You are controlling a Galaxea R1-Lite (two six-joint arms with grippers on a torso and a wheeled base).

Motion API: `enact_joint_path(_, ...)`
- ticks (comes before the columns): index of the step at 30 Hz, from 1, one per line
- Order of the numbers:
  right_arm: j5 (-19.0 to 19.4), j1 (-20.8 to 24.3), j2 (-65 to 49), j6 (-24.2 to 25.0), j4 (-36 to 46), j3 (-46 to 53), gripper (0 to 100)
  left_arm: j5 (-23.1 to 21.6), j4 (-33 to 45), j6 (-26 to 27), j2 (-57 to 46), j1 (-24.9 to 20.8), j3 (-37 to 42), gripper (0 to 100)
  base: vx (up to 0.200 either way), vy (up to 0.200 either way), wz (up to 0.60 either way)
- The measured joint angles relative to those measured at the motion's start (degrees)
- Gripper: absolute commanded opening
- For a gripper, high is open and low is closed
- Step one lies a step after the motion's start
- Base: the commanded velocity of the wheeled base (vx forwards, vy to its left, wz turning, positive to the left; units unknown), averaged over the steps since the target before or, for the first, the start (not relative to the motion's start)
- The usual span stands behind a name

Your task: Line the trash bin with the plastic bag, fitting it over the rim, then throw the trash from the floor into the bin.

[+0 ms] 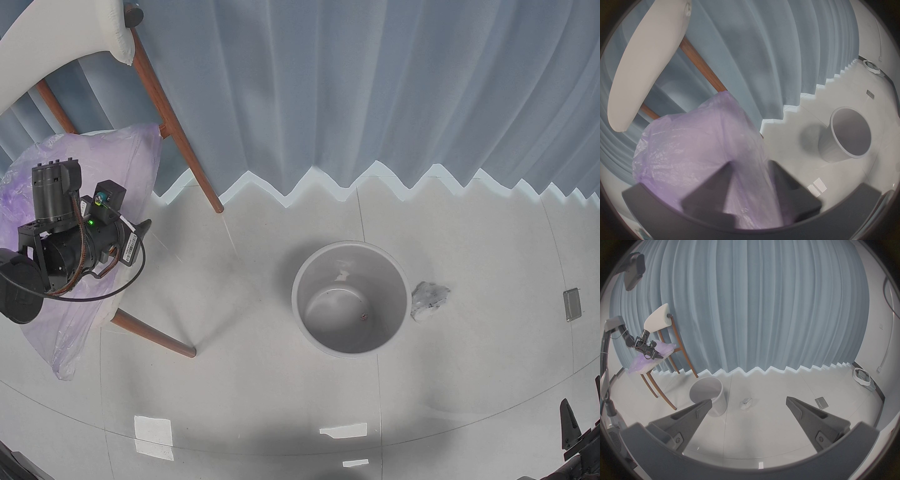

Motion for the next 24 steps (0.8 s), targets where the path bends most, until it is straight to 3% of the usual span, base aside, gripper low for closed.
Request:
enact_joint_path(6,0.0,0.0,0.0,0.0,0.0,0.0,100,-0.2,-0.1,-1.7,0.3,0.8,0.0,0,0.0,0.0,0.0)
enact_joint_path(12,0.0,0.0,0.0,0.0,0.0,0.0,100,-0.3,0.5,-8.3,-0.7,0.7,-0.1,0,0.0,0.0,0.0)
enact_joint_path(17,0.0,0.0,0.0,0.0,0.0,0.0,100,-0.4,3.1,-19.2,-4.5,-1.8,0.0,0,0.0,0.0,0.0)
enact_joint_path(24,0.0,0.0,0.0,0.0,0.0,0.0,100,-0.8,13.2,-39.9,-13.1,-7.7,0.1,0,0.0,0.0,0.0)
